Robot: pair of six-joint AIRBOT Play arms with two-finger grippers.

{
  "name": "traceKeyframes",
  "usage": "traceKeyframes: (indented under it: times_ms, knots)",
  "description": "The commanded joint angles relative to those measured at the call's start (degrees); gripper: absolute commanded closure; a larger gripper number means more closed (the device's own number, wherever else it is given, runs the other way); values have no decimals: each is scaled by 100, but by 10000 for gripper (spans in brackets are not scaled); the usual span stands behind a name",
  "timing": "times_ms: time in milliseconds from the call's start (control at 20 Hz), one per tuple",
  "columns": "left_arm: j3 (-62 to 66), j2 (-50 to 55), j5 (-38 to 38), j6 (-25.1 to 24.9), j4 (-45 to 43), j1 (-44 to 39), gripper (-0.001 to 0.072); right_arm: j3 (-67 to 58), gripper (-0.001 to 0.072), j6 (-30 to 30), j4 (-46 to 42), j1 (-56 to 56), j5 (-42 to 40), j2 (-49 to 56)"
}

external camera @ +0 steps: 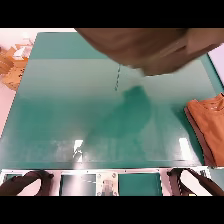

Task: Fold the shirts.

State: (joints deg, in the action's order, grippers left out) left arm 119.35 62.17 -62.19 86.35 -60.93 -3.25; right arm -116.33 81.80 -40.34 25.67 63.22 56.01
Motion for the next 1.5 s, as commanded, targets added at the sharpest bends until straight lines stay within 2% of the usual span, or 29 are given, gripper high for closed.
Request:
traceKeyframes:
  times_ms: [0,300,400,500,650,800,950,1100,1200,1300,1450]
  knots:
    - [-140,-739,562,17,-229,2,688,-175,700,72,-81,549,-509,-656]
    - [-146,-822,278,22,-203,2,688,-175,700,70,-422,654,-835,-866]
    - [-149,-811,256,87,-551,2,688,-17,700,68,-398,654,-815,-754]
    - [-387,-791,256,262,-918,2,688,509,699,42,-271,614,-741,-638]
    - [-1235,-444,199,190,-964,2,688,1792,699,-372,-186,20,-831,-313]
    - [-2247,505,581,-42,-966,2,688,3158,699,-898,-192,-767,-1438,387]
    - [-2562,1939,1259,-138,-927,2,687,3768,699,-1010,-188,-1263,-2330,1641]
    - [-2562,3272,1488,-136,-514,2,687,3598,699,-1008,-164,-1445,-2492,3171]
    - [-2562,3810,1709,-136,-319,2,687,3338,699,-979,-164,-1438,-2481,3987]
    - [-2562,4070,2002,-133,-284,2,687,3084,700,-981,-166,-1357,-2479,4478]
    - [-2555,4122,2586,-133,-282,2,687,2785,699,-984,-164,-1211,-2522,4664]
